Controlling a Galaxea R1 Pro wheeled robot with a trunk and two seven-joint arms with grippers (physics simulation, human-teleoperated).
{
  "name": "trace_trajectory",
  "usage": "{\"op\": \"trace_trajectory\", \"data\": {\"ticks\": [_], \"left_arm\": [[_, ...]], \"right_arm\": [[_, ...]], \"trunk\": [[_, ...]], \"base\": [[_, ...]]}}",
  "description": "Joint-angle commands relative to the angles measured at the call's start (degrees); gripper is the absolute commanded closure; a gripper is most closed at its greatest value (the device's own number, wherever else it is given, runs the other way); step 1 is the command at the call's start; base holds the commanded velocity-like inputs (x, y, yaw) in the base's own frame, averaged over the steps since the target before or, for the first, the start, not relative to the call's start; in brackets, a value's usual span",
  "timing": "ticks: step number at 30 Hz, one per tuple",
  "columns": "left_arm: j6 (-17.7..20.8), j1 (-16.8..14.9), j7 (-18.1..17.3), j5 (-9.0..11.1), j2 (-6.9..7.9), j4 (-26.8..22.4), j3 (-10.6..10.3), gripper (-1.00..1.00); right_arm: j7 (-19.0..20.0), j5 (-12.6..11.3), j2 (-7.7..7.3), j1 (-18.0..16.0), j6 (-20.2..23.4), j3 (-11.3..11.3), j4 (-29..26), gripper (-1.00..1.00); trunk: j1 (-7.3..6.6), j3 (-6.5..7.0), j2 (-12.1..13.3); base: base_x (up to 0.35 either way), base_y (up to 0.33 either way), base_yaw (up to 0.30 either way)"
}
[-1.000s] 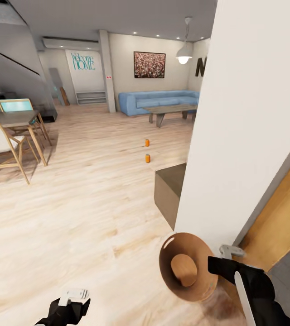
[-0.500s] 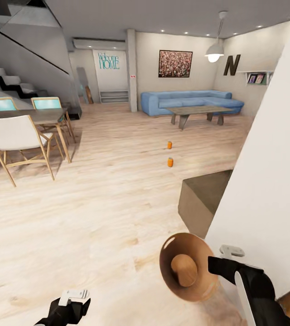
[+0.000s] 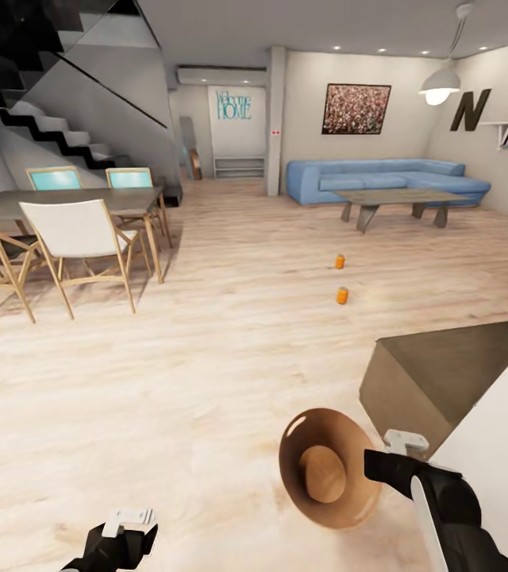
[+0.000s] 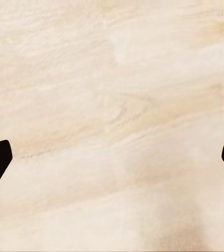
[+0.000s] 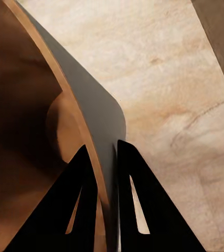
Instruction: Put the three can of soda from the living room inside the tash can in the kitchen.
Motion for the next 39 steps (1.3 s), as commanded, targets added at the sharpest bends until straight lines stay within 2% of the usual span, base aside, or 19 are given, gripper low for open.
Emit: {"op": "trace_trajectory", "data": {"ticks": [1,6,16,39], "left_arm": [[-0.01,0.0,0.02,0.0,0.0,0.03,0.0,-1.0],[-0.16,0.0,0.18,-0.07,-0.08,0.06,0.0,-1.0],[-0.03,0.0,0.23,-0.12,-0.09,-0.04,-0.02,-1.0],[0.11,0.0,0.25,-0.08,-0.09,0.06,-0.07,-1.0]], "right_arm": [[0.25,-1.21,0.01,-0.02,0.05,0.01,-0.03,1.0],[0.25,-1.25,-0.01,-0.02,0.05,-0.05,0.0,1.0],[0.31,-1.12,0.0,-0.02,-0.01,-0.07,0.05,1.0],[0.4,-1.43,-0.02,-0.02,0.07,-0.04,0.0,1.0]], "trunk": [[0.0,-0.02,0.0],[0.0,-0.1,0.0],[0.0,-0.11,0.0],[0.0,-0.11,0.0]], "base": [[0.332,0.044,0.268],[0.301,0.011,0.196],[0.108,0.0,0.011],[0.332,0.0,0.0]]}}
